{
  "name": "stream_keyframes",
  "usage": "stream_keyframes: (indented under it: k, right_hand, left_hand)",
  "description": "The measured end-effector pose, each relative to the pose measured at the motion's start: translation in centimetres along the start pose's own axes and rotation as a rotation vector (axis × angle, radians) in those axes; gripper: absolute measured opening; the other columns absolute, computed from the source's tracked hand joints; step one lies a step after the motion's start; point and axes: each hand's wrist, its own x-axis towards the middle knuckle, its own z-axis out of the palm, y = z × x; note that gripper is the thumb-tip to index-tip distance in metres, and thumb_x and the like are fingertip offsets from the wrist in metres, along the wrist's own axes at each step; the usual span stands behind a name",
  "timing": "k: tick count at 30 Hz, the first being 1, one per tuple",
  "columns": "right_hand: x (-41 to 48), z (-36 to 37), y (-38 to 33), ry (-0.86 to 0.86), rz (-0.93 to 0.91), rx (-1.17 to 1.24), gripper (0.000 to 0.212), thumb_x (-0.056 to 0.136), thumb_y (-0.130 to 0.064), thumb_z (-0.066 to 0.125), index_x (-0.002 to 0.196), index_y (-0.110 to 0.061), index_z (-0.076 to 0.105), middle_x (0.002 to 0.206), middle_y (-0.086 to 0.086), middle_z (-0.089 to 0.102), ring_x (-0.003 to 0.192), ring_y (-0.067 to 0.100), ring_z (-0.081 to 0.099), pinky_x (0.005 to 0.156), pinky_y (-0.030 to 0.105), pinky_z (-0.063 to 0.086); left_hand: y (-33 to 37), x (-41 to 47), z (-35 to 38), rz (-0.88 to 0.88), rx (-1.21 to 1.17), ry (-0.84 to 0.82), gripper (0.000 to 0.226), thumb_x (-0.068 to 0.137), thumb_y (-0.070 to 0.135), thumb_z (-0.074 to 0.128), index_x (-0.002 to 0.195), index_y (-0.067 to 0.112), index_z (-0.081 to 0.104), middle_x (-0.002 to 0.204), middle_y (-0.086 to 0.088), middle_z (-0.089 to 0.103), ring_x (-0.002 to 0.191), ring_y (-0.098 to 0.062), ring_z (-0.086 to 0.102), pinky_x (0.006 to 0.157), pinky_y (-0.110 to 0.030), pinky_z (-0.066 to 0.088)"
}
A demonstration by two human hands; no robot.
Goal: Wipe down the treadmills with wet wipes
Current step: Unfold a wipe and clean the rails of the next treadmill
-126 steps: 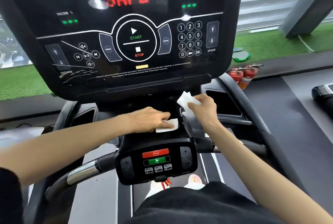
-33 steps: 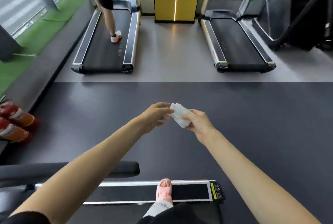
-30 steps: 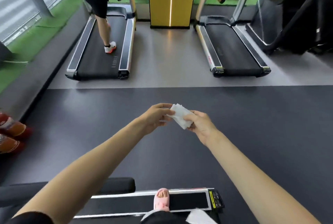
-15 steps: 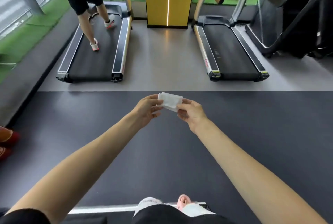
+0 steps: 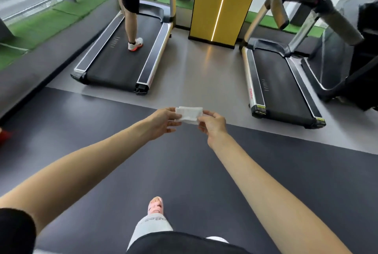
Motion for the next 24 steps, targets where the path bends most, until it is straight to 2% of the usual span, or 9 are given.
stream_keyframes:
  k: [4, 6, 8, 10, 13, 17, 19, 21, 24]
  right_hand:
    - [9.9, 9.2, 3.7, -0.093, -0.006, -0.110, 0.026, 0.085, 0.009, 0.054, 0.093, -0.014, 0.061, 0.089, 0.010, 0.062, 0.070, 0.017, 0.054, 0.053, 0.022, 0.044]
    - [15.9, 16.0, 4.7, -0.197, -0.059, -0.161, 0.028, 0.085, 0.009, 0.053, 0.099, -0.013, 0.061, 0.083, 0.008, 0.060, 0.066, 0.015, 0.052, 0.054, 0.022, 0.044]
    - [21.0, 23.6, 5.3, -0.280, -0.125, -0.180, 0.028, 0.084, 0.008, 0.054, 0.094, -0.017, 0.060, 0.085, 0.007, 0.060, 0.067, 0.015, 0.053, 0.059, 0.023, 0.046]
    - [24.1, 31.1, 6.1, -0.360, -0.127, -0.193, 0.028, 0.084, 0.008, 0.055, 0.088, -0.020, 0.060, 0.087, 0.006, 0.061, 0.067, 0.016, 0.053, 0.057, 0.022, 0.045]
    - [26.4, 40.2, 8.0, -0.444, -0.053, -0.225, 0.029, 0.083, 0.011, 0.055, 0.100, -0.013, 0.059, 0.077, 0.005, 0.059, 0.058, 0.015, 0.050, 0.051, 0.022, 0.042]
    - [29.3, 52.7, 7.5, -0.540, -0.028, -0.274, 0.037, 0.082, 0.011, 0.053, 0.112, -0.009, 0.058, 0.074, 0.002, 0.055, 0.060, 0.015, 0.050, 0.054, 0.023, 0.041]
    - [30.5, 59.8, 7.1, -0.617, -0.047, -0.290, 0.038, 0.082, 0.010, 0.053, 0.115, -0.009, 0.056, 0.076, 0.001, 0.054, 0.063, 0.015, 0.049, 0.057, 0.023, 0.042]
    - [31.1, 67.4, 7.2, -0.707, -0.066, -0.334, 0.039, 0.083, 0.009, 0.053, 0.117, -0.010, 0.054, 0.079, 0.001, 0.054, 0.063, 0.014, 0.049, 0.057, 0.022, 0.042]
    - [29.6, 78.1, 8.5, -0.847, -0.037, -0.429, 0.040, 0.083, 0.008, 0.055, 0.119, -0.009, 0.054, 0.081, 0.005, 0.056, 0.062, 0.014, 0.049, 0.054, 0.021, 0.041]
  left_hand:
    - [-0.6, 8.2, -8.2, 0.025, 0.016, 0.091, 0.022, 0.093, 0.006, 0.049, 0.100, 0.023, 0.061, 0.089, 0.001, 0.060, 0.079, -0.014, 0.057, 0.074, -0.030, 0.040]
    - [-0.1, 12.8, -14.1, 0.060, 0.018, 0.165, 0.022, 0.093, 0.005, 0.047, 0.096, 0.022, 0.061, 0.087, 0.000, 0.060, 0.076, -0.015, 0.057, 0.069, -0.030, 0.040]
    - [1.0, 16.8, -20.6, 0.121, -0.023, 0.262, 0.021, 0.092, 0.006, 0.048, 0.093, 0.022, 0.061, 0.085, 0.000, 0.059, 0.073, -0.014, 0.058, 0.066, -0.028, 0.040]
    - [1.9, 19.5, -26.8, 0.153, -0.114, 0.384, 0.020, 0.092, 0.008, 0.049, 0.092, 0.022, 0.062, 0.083, 0.000, 0.059, 0.070, -0.013, 0.057, 0.065, -0.028, 0.040]
    - [3.2, 21.4, -35.0, 0.098, -0.253, 0.552, 0.008, 0.091, 0.015, 0.051, 0.091, 0.017, 0.059, 0.078, -0.001, 0.056, 0.068, -0.013, 0.056, 0.065, -0.028, 0.039]
    - [6.6, 22.8, -46.9, 0.062, -0.284, 0.638, 0.008, 0.088, 0.018, 0.052, 0.083, 0.015, 0.058, 0.079, -0.002, 0.058, 0.069, -0.015, 0.057, 0.065, -0.029, 0.042]
    - [8.2, 23.3, -53.3, 0.093, -0.281, 0.689, 0.012, 0.088, 0.011, 0.052, 0.096, 0.017, 0.058, 0.081, -0.002, 0.058, 0.071, -0.016, 0.059, 0.065, -0.030, 0.044]
    - [9.4, 23.6, -59.7, 0.124, -0.326, 0.782, 0.032, 0.086, 0.004, 0.054, 0.113, 0.022, 0.053, 0.082, -0.001, 0.059, 0.071, -0.016, 0.060, 0.065, -0.029, 0.044]
    - [10.2, 21.4, -68.2, 0.149, -0.421, 0.906, 0.040, 0.087, 0.000, 0.052, 0.118, 0.024, 0.052, 0.078, 0.001, 0.058, 0.068, -0.014, 0.058, 0.065, -0.029, 0.042]
